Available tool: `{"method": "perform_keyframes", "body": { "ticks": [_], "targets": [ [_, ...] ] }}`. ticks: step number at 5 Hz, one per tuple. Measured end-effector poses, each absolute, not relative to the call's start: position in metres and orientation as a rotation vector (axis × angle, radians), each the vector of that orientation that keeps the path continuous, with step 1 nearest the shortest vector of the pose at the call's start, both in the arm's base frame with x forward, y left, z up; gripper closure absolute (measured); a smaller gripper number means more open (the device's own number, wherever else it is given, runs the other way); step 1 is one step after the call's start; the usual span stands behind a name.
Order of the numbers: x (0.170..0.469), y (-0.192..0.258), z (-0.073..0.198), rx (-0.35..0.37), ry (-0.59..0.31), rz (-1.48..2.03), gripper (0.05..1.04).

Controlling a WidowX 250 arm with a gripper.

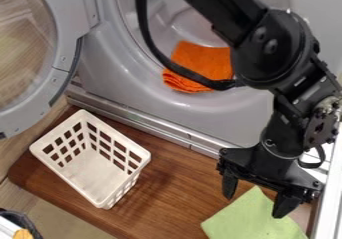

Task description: Move the brown towel from the washer to the white bucket

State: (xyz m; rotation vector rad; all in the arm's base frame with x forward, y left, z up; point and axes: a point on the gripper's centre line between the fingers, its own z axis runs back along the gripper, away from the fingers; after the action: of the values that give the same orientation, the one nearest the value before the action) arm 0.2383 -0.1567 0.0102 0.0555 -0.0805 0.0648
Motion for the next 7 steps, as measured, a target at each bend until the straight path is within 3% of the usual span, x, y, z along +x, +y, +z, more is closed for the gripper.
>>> {"method": "perform_keyframes", "body": {
  "ticks": [2, 3, 5, 7],
  "targets": [
    [0.243, -0.137, 0.002, 0.073, -0.058, 0.155, 0.084],
    [0.26, -0.106, 0.018, 0.044, -0.082, 0.281, 0.083],
    [0.276, -0.057, 0.025, 0.056, -0.125, 0.471, 0.083],
    [0.311, -0.026, 0.035, -0.001, -0.193, 0.569, 0.083]
  ]
}}
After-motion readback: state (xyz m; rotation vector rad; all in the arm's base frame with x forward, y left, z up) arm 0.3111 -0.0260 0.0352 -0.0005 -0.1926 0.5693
